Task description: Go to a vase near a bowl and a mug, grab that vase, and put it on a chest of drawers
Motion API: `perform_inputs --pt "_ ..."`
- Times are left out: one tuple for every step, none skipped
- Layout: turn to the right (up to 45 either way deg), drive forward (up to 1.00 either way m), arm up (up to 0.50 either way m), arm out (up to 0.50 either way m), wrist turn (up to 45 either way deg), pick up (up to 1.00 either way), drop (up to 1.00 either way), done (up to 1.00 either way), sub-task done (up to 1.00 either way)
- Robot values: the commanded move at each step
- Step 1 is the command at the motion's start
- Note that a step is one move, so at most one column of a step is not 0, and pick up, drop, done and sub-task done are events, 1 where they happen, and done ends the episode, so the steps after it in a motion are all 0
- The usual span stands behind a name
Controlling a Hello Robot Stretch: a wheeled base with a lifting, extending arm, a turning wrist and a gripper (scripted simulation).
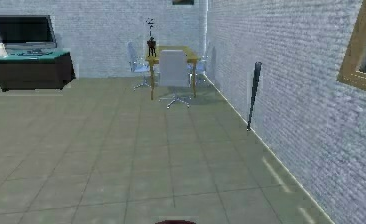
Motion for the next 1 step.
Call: perform_inputs --pt "6.0 0.00 0.00 0.00 0.0 0.00 0.00 0.00 0.00"
